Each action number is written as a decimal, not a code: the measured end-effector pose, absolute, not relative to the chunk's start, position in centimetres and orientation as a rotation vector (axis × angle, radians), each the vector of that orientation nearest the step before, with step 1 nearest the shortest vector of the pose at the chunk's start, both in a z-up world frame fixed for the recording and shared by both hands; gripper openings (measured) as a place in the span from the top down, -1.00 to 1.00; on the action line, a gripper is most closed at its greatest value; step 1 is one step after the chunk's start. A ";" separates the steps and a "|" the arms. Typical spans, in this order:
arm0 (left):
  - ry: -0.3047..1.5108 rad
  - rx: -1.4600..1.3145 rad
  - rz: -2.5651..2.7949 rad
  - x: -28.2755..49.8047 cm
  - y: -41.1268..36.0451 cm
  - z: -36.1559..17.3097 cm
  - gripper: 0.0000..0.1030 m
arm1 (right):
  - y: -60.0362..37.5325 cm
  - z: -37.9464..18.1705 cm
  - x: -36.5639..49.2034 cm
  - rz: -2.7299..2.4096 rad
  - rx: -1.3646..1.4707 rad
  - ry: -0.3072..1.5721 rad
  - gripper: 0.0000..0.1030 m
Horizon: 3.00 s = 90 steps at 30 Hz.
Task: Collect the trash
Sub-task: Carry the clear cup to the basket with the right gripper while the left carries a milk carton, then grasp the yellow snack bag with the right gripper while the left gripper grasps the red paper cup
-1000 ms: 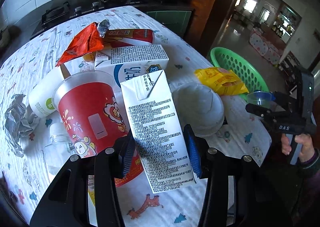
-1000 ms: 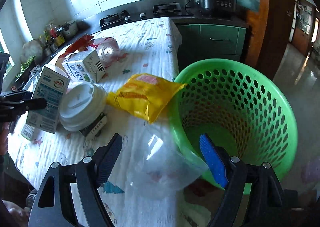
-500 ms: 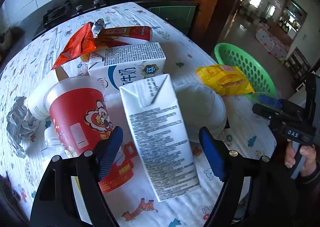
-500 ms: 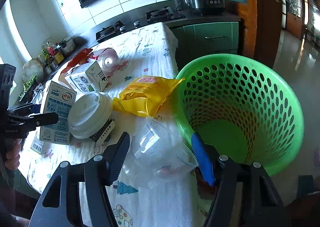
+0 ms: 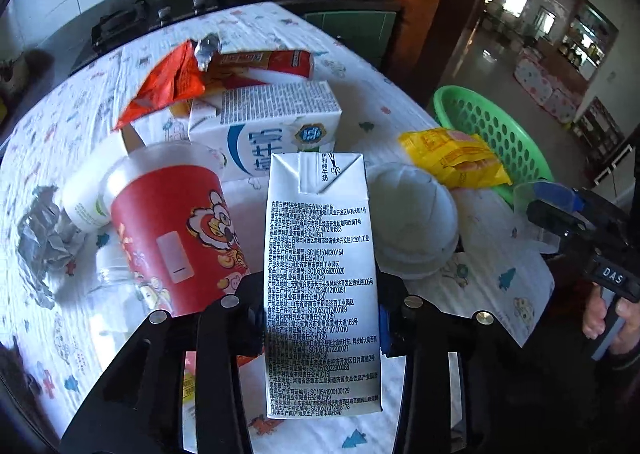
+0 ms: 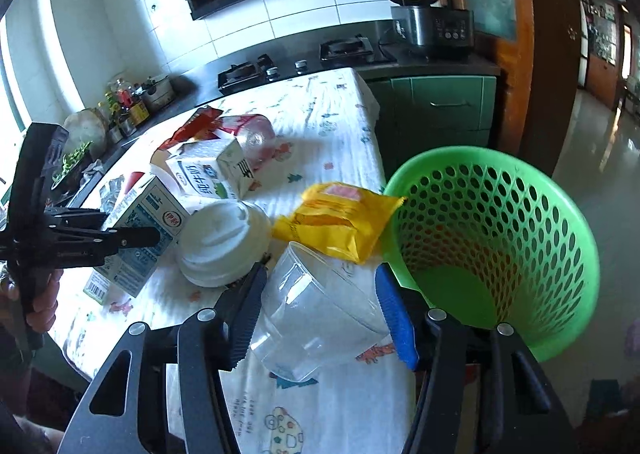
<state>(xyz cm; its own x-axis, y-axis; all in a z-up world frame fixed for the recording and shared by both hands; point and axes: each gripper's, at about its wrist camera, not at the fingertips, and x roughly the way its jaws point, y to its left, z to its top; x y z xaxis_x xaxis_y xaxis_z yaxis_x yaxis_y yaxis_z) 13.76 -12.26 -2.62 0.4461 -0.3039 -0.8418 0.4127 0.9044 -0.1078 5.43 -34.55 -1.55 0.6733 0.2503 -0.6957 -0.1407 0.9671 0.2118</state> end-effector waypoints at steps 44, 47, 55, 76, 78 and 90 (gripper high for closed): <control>1.019 0.146 -0.908 19.0 -38.9 -0.7 0.24 | -47.6 1.8 4.5 -0.150 0.072 0.746 -0.53; 1.024 0.152 -0.903 19.0 -39.5 -1.6 0.23 | -47.8 1.8 3.7 -0.157 0.073 0.742 -0.53; 0.988 0.171 -0.887 17.8 -38.6 -1.2 -0.23 | -47.5 1.9 2.9 -0.156 0.088 0.741 -0.53; 0.809 0.104 -0.460 13.9 -14.9 4.4 -0.37 | -37.1 2.5 3.6 0.092 0.040 0.763 -0.58; 0.805 0.083 -0.400 13.8 -12.6 4.3 -0.48 | -36.3 2.5 4.0 0.105 0.030 0.765 -0.59; 0.903 -0.055 -0.247 15.1 -5.6 0.0 -0.61 | -33.7 1.9 5.9 0.155 0.013 0.791 -0.61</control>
<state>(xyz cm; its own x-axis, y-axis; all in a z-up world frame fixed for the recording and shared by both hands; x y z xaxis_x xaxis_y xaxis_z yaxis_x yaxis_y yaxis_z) 15.08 -5.58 -0.02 0.5926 -0.2356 -0.7703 0.1896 0.9702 -0.1509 5.94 -33.67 1.93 0.6924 0.1433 -0.7071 -0.1335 0.9886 0.0696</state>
